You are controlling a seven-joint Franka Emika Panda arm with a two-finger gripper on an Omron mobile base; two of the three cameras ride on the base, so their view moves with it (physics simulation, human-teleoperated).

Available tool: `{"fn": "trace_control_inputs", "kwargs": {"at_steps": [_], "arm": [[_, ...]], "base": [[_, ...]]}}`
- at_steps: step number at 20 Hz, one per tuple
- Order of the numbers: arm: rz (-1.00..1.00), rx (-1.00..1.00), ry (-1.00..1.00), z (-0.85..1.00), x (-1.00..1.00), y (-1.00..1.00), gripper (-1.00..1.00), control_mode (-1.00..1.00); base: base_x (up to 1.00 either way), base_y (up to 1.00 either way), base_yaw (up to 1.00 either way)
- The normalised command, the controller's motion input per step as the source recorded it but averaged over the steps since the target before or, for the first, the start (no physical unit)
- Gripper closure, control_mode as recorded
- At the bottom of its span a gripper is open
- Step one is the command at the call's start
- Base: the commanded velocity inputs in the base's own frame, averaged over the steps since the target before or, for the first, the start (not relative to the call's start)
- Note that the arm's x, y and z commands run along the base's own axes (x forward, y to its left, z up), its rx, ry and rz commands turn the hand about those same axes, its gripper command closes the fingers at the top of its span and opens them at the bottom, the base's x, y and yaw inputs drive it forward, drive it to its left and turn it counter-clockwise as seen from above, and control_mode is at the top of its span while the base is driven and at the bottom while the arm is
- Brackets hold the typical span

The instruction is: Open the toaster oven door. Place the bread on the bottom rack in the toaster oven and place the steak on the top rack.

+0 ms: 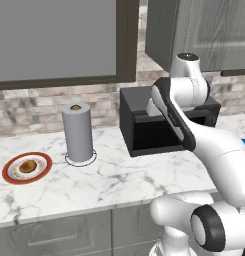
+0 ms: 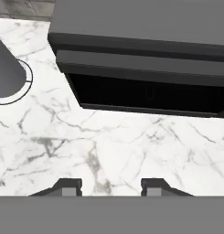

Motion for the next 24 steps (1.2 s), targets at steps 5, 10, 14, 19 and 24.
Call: {"fn": "trace_control_inputs", "kwargs": {"at_steps": [5,10,14,19,24], "arm": [[0.00,0.02,-0.04,-0.11,-0.06,-0.22,-1.00,-1.00],[0.00,0.02,-0.02,-0.16,-0.11,-0.56,-1.00,-1.00],[0.02,0.00,-0.06,-0.05,0.00,-0.30,-1.00,-1.00],[0.01,0.00,-0.26,0.00,0.15,-0.17,-1.00,-1.00],[-0.02,0.00,-0.11,-0.03,0.53,-0.37,-1.00,-1.00]], "base": [[0.00,0.00,0.00],[0.00,0.00,0.00],[0.00,0.00,0.00],[0.00,0.00,0.00],[0.00,0.00,0.00]]}}
